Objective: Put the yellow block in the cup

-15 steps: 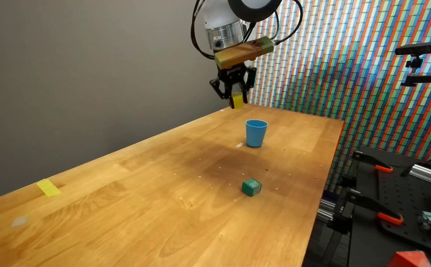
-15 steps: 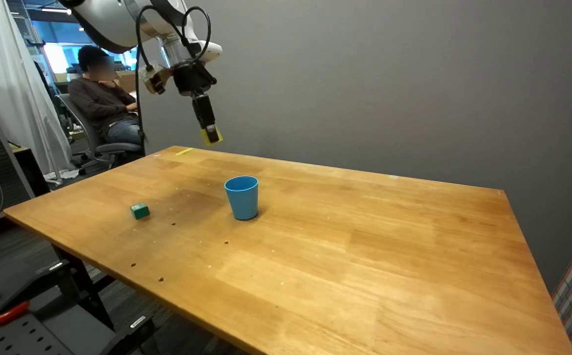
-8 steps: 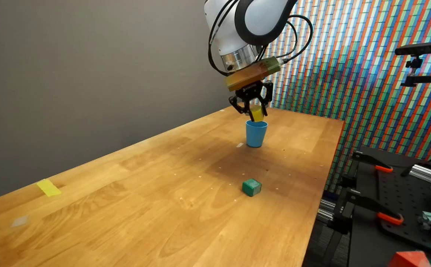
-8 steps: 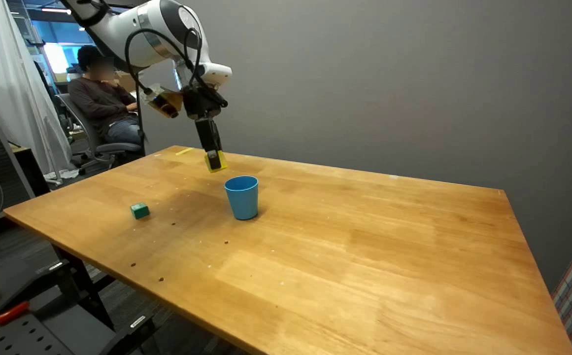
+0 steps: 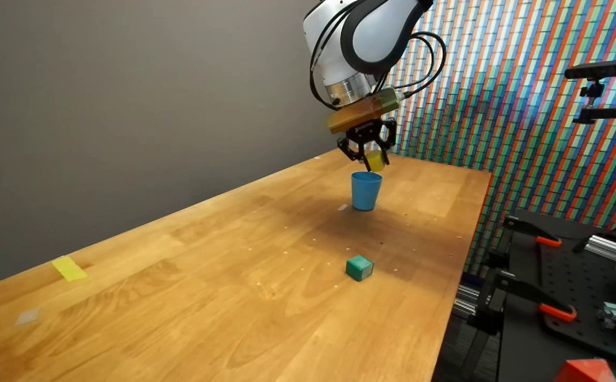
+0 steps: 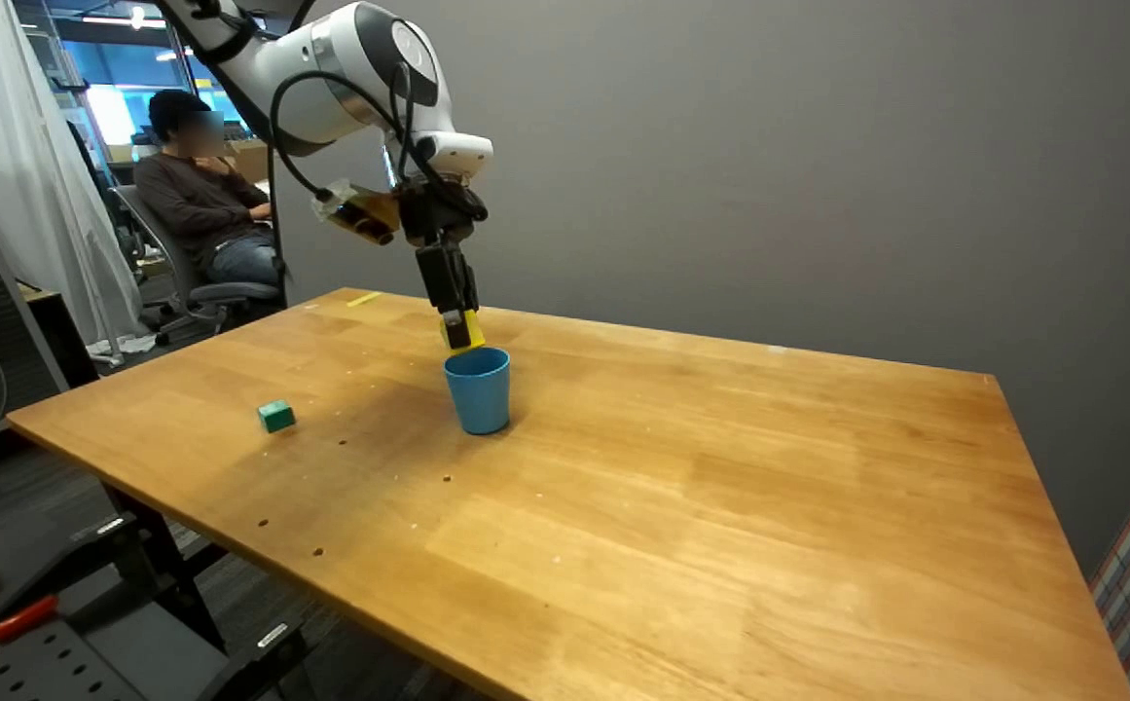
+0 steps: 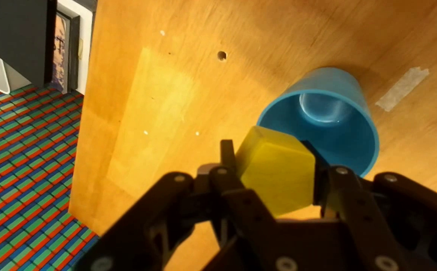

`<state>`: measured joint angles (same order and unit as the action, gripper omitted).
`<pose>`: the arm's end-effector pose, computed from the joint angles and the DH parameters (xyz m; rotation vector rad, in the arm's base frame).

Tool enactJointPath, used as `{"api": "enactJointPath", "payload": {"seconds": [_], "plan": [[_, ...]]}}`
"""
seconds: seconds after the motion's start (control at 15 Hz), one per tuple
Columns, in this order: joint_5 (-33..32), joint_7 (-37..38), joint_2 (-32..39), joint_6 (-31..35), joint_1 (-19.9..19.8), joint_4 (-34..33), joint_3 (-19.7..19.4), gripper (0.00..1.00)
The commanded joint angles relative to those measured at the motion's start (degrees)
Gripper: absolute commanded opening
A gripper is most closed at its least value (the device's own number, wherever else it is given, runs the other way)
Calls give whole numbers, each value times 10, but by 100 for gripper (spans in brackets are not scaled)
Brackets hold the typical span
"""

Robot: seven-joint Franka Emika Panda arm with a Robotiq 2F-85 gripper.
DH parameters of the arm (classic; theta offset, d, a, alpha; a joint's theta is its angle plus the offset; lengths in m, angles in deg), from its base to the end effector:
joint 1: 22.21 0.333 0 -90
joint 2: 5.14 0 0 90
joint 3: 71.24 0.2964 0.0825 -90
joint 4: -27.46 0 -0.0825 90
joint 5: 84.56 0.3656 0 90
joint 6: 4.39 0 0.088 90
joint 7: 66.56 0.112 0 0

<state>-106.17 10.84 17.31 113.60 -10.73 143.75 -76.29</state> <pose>0.5375 0.0391 0.2233 2.3311 -1.2705 -0.0621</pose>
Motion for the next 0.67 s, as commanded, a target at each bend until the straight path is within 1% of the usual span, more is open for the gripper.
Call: {"api": "enactJointPath", "payload": {"seconds": [0.0,0.27,0.33,0.4,0.53,0.6], "plan": [[-17,18,19,2,-4,-28,1,19],[-12,12,40,11,-4,-48,3,19],[-9,7,44,14,-6,-52,4,69],[-10,8,45,13,-4,-51,3,70],[-13,4,46,16,-2,-52,3,84],[-14,-4,40,19,-1,-49,6,92]]}}
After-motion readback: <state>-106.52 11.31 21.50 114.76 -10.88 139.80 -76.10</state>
